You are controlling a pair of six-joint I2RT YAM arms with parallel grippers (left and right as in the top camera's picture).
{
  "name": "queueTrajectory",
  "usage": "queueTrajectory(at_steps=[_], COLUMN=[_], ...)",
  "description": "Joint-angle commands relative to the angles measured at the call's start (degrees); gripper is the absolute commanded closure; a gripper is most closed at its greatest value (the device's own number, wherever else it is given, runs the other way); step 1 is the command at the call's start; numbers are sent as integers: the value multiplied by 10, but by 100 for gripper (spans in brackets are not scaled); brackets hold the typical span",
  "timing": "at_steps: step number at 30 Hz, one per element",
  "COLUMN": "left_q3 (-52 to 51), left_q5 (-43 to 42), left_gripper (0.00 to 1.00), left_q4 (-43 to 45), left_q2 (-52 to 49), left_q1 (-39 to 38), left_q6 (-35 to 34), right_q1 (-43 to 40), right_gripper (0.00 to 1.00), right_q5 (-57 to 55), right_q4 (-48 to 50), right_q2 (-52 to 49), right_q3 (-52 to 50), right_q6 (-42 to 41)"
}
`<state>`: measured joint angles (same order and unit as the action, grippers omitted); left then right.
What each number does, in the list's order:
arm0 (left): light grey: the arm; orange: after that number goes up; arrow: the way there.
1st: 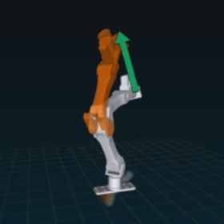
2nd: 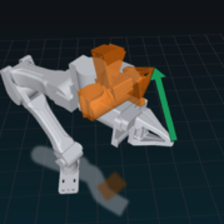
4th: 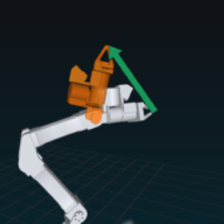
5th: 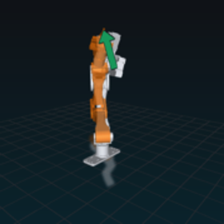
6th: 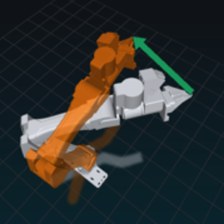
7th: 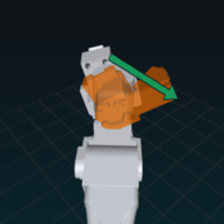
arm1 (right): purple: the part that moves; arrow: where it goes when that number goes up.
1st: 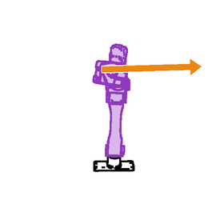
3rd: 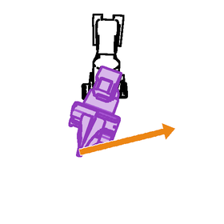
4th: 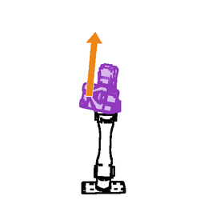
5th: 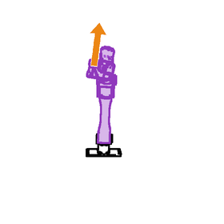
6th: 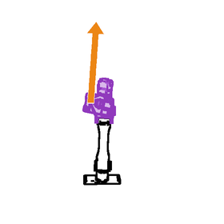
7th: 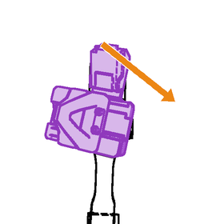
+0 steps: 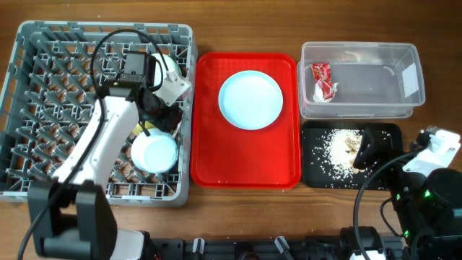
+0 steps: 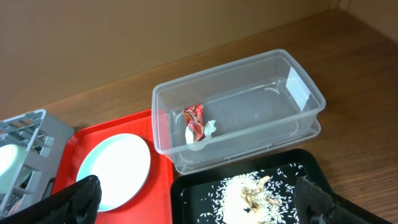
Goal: Sort waste into correct bins and load items into the dishwasher rack
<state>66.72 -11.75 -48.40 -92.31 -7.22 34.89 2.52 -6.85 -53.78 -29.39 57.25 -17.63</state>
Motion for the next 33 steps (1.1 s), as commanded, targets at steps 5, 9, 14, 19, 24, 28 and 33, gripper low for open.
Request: queueTrajectory(at_steps=[5, 9, 14, 19, 24, 28, 33], left_q3=[-2, -20, -20, -17, -18, -20, -20], left_q5=[-64, -49, -16, -87, -77, -68, -66], left_gripper=[68, 68, 71, 82, 79, 69, 61], left_q4=[-14, -6, 3, 3, -7, -11, -13], left_q2=[0, -22, -23, -3, 16, 10, 3], left_q1=[-9, -9, -5, 8, 29, 39, 37], left_q6=[24, 41, 39, 39, 31, 22, 22], right_q1=[-2, -2, -2, -2, -2, -2, -2], right_gripper=[0, 0, 0, 0, 0, 0, 0], right_q5=[6, 5, 5, 5, 5, 5, 5], right_q4=[1, 1, 1, 1, 1, 1, 1], right_q2=[0, 0, 0, 0, 0, 0, 0], right_q3=[5, 5, 5, 5, 5, 5, 5], right_q6=[10, 10, 10, 10, 10, 10, 10])
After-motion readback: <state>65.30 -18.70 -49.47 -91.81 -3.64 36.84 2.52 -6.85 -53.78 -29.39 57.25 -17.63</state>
